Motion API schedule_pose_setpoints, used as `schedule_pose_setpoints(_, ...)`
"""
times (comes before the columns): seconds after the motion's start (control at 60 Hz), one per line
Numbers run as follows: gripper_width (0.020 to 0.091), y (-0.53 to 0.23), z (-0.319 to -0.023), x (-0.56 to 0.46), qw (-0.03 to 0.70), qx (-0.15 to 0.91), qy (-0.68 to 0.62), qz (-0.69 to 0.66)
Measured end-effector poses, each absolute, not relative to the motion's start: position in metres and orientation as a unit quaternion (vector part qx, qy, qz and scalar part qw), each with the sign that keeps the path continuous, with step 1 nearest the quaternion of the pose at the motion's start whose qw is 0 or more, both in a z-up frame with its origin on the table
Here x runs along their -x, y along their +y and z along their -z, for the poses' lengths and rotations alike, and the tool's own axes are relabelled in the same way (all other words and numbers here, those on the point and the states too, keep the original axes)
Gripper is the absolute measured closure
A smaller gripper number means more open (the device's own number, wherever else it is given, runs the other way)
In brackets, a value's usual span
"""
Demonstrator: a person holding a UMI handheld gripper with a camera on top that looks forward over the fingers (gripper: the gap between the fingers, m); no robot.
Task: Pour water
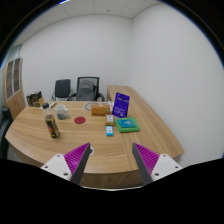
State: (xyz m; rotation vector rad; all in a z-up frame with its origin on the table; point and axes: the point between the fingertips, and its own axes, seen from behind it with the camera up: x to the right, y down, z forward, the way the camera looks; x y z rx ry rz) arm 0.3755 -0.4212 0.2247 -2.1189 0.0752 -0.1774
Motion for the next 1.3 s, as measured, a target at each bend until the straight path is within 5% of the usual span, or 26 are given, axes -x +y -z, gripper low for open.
schedule_pose_setpoints(0.433, 0.0247, -0.378, -0.149, -0.225, 0.455, 0.89, -0.007, 0.039)
schedule_pose_setpoints(0.633, 0.024, -0.299, -0.099, -0.11, 0.474, 0.881, 0.004, 0.012)
schedule_pose_setpoints(0.933, 0.0262, -0.164, -0.081, -0.049, 0.531, 0.846, 0.029, 0.036)
schedule_pose_setpoints(1.0, 0.0338, -0.148, -0.078, -0.044, 0.538, 0.841, 0.025, 0.046)
schedule_pose_setpoints(1.083, 0.0557, -0.136, -0.076, -0.048, 0.547, 0.835, 0.026, 0.061)
schedule_pose_setpoints(1.3, 0.0702, -0.137, -0.083, -0.054, 0.545, 0.834, 0.038, 0.083)
